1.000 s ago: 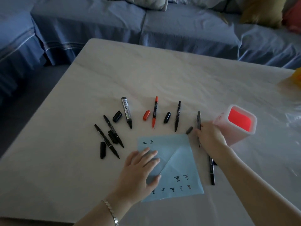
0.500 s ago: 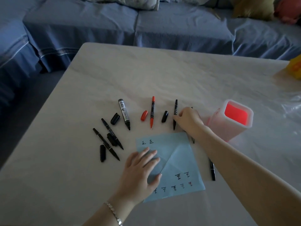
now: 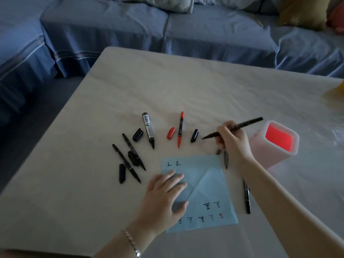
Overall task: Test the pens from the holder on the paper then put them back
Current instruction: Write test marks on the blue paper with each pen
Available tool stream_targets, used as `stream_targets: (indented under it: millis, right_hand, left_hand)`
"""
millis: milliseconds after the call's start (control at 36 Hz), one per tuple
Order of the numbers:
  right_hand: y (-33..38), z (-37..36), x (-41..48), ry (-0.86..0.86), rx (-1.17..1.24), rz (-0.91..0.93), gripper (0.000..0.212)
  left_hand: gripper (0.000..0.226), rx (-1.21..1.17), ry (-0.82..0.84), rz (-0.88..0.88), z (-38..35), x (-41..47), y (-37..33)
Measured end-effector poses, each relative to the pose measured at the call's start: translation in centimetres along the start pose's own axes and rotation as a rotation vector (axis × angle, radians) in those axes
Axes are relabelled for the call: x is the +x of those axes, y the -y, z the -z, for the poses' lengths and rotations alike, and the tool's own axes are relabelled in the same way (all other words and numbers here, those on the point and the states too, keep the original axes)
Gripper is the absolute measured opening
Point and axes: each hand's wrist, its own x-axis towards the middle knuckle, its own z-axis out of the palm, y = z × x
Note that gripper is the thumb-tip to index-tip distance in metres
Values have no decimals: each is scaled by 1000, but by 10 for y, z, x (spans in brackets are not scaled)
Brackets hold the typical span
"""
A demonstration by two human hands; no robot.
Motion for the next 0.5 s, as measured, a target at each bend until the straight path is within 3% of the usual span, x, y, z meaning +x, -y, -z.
stream_targets:
  millis: [167, 306, 500]
  right_hand:
    - [-18, 5, -35, 129, 52, 122, 16]
    - [-34, -11, -38, 239, 17, 170, 20]
    - [-53, -40, -33, 42, -17, 88, 18]
  left_hand:
    - [39, 9, 7, 9, 0, 0, -1]
    - [39, 13, 21, 23, 3, 0, -3]
    - [39, -4, 19, 28, 2, 0, -3]
